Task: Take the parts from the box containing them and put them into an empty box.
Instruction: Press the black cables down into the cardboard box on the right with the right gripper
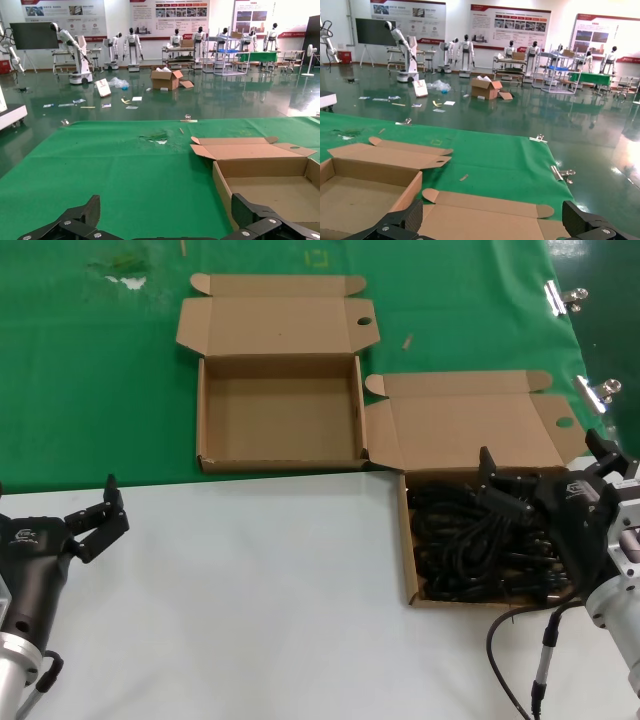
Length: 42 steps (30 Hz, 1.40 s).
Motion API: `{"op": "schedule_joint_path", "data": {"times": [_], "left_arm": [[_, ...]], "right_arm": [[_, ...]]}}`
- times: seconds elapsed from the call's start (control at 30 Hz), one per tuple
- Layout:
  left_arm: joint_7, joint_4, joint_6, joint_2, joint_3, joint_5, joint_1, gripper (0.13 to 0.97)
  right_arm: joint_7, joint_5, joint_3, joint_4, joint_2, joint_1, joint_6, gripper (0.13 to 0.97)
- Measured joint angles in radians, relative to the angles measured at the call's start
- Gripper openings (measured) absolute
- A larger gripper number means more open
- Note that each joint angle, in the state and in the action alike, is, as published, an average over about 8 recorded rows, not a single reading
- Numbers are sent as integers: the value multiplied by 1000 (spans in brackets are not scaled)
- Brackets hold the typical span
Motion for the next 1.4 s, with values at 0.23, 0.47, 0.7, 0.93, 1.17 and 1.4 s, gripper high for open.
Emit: {"op": "schedule_joint_path", "data": {"times": [0.23, 0.47, 0.7, 0.93, 1.17, 1.4], "left_arm": [[0, 0, 0, 0, 0, 0, 0, 895], [0, 0, 0, 0, 0, 0, 0, 805], [0, 0, 0, 0, 0, 0, 0, 681], [0, 0, 0, 0, 0, 0, 0, 525], [0, 0, 0, 0, 0, 0, 0, 356], [0, 0, 0, 0, 0, 0, 0, 300]], "right_arm": [[4, 5, -11, -1, 9, -2, 8, 966], [14, 20, -46, 0, 49, -4, 21, 966], [1, 16, -57, -1, 106, 13, -49, 966], [-47, 20, -44, -2, 183, 54, -201, 966], [-106, 31, -48, -34, 282, 130, -378, 966], [-214, 35, -67, -73, 368, 212, -554, 966]]}}
